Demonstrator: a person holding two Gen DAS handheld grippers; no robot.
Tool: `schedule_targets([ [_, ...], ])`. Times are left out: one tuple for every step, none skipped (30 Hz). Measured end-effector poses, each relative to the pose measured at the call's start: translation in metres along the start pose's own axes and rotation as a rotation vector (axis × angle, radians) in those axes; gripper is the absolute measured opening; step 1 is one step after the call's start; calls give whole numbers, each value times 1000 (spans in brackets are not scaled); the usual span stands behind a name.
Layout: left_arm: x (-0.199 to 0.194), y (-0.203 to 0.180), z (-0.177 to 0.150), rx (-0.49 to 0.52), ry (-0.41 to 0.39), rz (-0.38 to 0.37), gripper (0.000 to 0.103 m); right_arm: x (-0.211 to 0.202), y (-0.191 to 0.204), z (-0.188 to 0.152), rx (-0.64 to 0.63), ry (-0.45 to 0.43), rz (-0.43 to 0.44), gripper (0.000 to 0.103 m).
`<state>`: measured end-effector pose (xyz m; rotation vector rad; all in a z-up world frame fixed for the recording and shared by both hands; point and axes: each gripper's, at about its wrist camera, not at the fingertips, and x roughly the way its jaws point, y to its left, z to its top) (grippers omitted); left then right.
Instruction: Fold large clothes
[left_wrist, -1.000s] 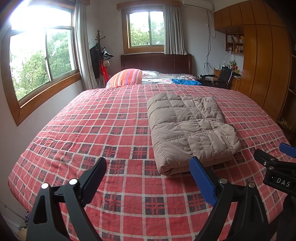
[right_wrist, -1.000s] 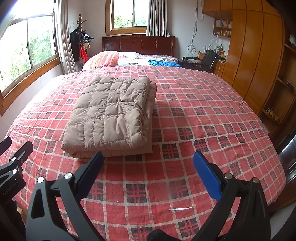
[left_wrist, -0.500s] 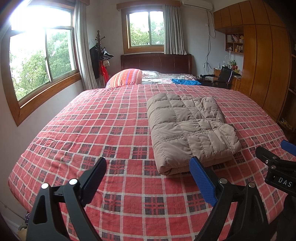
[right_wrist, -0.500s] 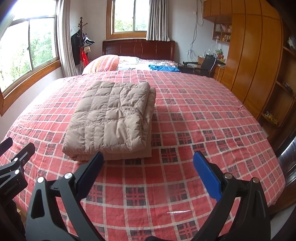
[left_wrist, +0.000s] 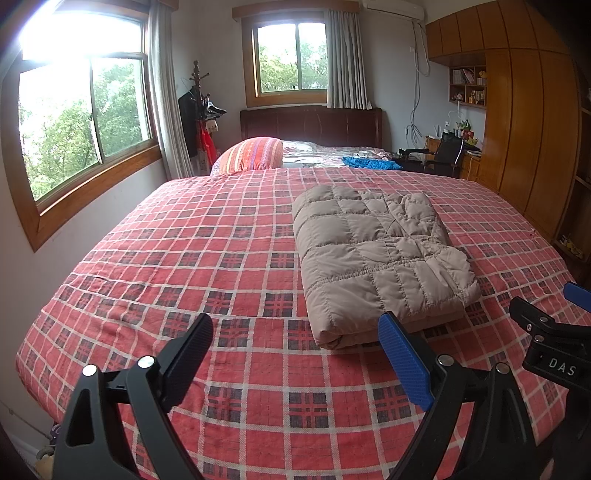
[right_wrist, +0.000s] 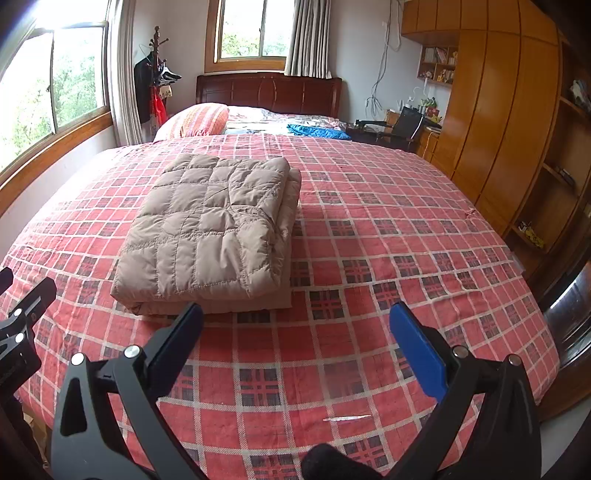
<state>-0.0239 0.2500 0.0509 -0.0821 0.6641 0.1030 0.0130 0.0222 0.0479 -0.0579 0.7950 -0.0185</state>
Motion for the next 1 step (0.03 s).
schedule_targets([
  [0,0,0,0,0,0,91,0,0,0,2,-1,2,100],
])
